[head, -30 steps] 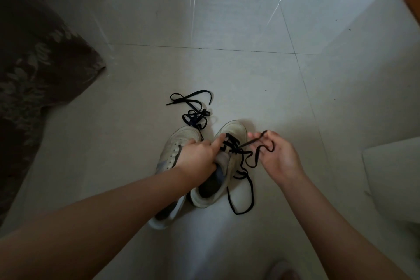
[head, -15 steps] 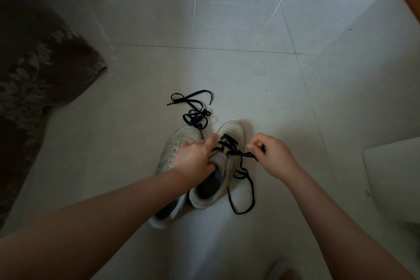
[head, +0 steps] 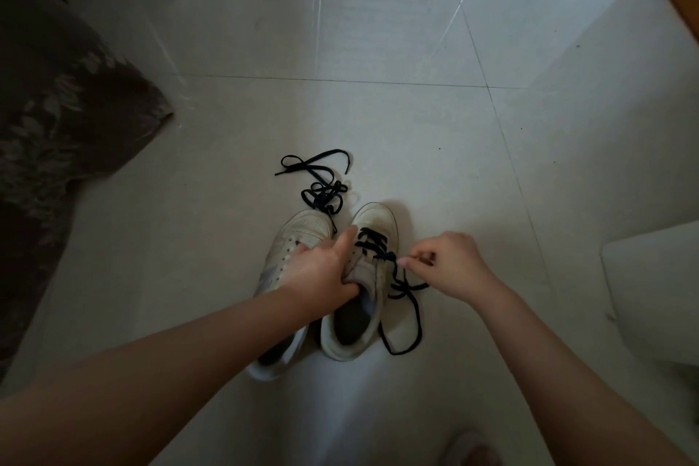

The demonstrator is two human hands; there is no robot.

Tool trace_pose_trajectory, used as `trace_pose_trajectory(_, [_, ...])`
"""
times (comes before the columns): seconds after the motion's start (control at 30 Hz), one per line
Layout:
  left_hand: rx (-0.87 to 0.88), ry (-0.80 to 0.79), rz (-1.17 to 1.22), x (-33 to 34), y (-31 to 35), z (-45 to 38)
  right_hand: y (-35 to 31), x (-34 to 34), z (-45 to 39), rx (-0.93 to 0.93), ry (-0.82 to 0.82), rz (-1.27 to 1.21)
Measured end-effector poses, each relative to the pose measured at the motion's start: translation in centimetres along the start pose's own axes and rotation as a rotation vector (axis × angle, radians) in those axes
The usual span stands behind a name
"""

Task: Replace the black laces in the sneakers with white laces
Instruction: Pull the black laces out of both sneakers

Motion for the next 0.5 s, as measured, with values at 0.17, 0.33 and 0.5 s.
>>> trace_pose_trajectory(0.17, [-0.027, 0.001, -0.023, 0.0, -0.4, 0.1, -4.5, -0.1, -1.0, -0.203, 0.123, -0.122])
trace_pose_trajectory(0.33, [-0.045, -0.013, -0.033, 0.5, -0.6, 0.0, -6.4, 0.4, -1.5, -0.185, 0.106, 0.002])
trace_pose_trajectory(0.5, [-0.025, 0.002, -0.033, 0.3, -0.2, 0.3, -7.0, 1.3, -1.8, -0.127, 0.034, 0.092])
Point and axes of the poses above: each hand's wrist, its own z-axis away from the middle knuckle, its own x-axis out of the palm, y = z × x, the point moved 9 cm from there along -z, towards the middle knuckle, and after that the axes turned 6 degrees about -y, right-handed, at the moved point
